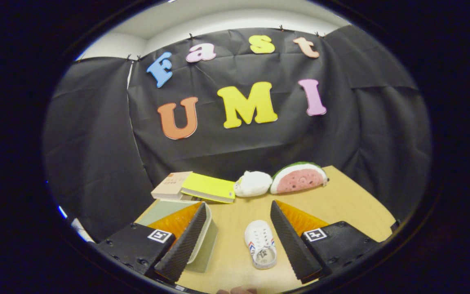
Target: Open the storage box then place both shoes into the box .Put the left shoe in first, then the right shoe, with the right side of both shoes facing outward in a uniform manner.
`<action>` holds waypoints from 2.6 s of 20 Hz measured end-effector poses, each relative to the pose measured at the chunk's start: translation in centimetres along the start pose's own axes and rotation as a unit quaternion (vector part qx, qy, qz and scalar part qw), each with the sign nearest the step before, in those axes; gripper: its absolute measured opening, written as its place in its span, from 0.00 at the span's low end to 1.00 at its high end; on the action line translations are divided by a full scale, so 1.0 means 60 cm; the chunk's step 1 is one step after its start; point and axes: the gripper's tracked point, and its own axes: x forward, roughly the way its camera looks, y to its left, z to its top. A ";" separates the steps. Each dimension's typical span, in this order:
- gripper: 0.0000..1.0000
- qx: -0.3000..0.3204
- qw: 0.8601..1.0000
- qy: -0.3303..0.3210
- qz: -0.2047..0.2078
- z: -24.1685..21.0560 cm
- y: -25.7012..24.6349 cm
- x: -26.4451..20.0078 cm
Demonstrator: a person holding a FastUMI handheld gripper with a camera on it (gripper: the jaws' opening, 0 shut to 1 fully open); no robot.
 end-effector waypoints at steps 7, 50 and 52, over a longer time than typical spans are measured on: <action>1.00 0.106 0.970 0.175 0.128 -0.093 0.017 0.111; 0.05 0.276 0.767 0.379 0.439 -0.107 0.107 0.189; 0.05 0.279 0.769 0.379 0.433 -0.088 0.119 0.181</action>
